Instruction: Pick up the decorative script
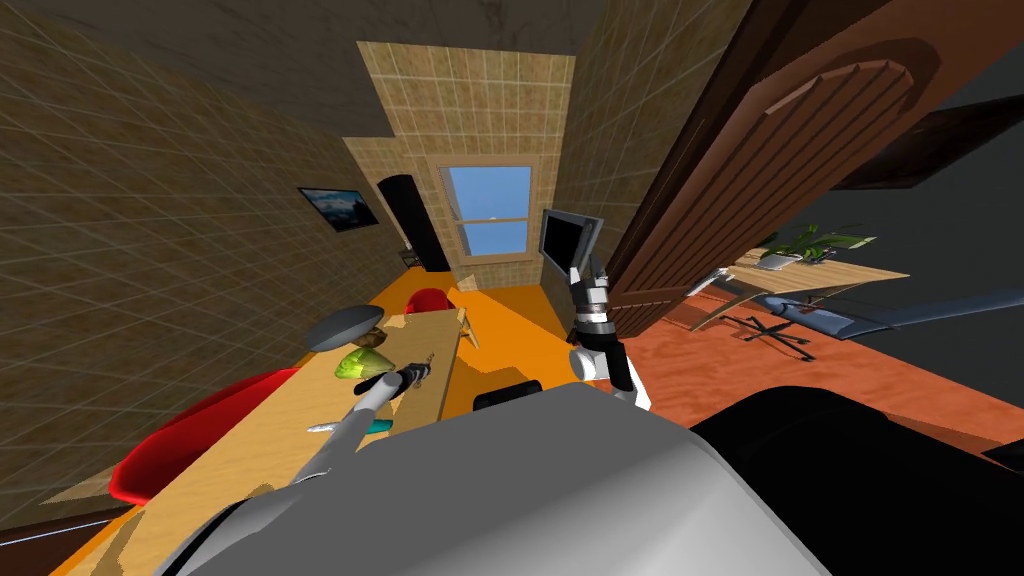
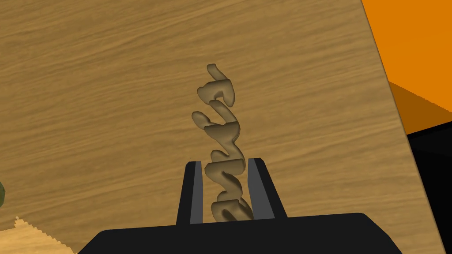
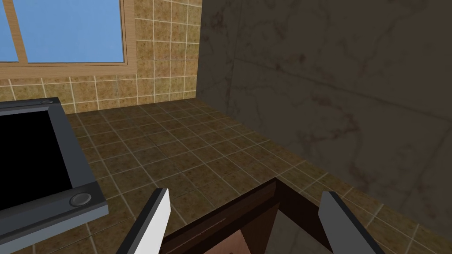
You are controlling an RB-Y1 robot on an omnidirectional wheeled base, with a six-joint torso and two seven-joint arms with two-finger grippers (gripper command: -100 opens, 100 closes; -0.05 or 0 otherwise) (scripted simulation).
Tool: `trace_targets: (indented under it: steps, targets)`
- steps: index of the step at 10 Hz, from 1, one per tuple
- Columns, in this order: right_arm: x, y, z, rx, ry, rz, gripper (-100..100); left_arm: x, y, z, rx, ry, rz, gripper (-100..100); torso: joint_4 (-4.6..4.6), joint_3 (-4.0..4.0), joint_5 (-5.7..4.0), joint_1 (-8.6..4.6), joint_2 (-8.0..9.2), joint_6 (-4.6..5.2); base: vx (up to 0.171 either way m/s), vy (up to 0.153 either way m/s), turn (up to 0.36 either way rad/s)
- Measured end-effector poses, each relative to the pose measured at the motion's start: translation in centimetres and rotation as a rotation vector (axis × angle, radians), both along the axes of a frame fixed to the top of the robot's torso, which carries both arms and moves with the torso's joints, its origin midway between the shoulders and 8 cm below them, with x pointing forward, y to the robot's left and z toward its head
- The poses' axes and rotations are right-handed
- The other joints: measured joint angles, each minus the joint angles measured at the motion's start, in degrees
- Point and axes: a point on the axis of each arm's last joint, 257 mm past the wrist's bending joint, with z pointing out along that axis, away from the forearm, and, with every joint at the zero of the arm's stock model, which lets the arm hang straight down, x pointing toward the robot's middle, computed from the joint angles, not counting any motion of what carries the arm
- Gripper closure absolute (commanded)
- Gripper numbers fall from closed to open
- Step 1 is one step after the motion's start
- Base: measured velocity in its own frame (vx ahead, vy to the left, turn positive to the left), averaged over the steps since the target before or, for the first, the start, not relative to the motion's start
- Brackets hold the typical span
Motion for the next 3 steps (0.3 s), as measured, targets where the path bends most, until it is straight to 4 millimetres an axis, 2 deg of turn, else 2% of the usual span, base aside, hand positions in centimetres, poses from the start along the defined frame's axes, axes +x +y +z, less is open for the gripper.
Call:
trace_targets:
  steps: [1, 2, 3]
  targets:
    - [0.0, 0.0, 0.0, 0.0, 0.0, 0.0, 0, 0.61, 0.06, 0.17, 0.005, -0.001, 0.006, 100, 0.02, 0.02, -0.02, 0.0, 0.02, 0.02, -0.071, 0.009, -0.038]
    - [0.0, 0.0, 0.0, 0.0, 0.0, 0.0, 0, 0.96, 0.15, 0.29, 0.006, -0.003, 0.013, 100, 0.01, 0.0, -0.02, -0.07, -0.01, 0.0, -0.024, -0.002, -0.004]
    - [0.0, 0.0, 0.0, 0.0, 0.0, 0.0, 0, 0.97, 0.16, 0.29, 0.006, -0.003, 0.015, 0, -0.01, -0.07, -0.03, -0.11, -0.13, -0.01, -0.006, 0.001, 0.002]
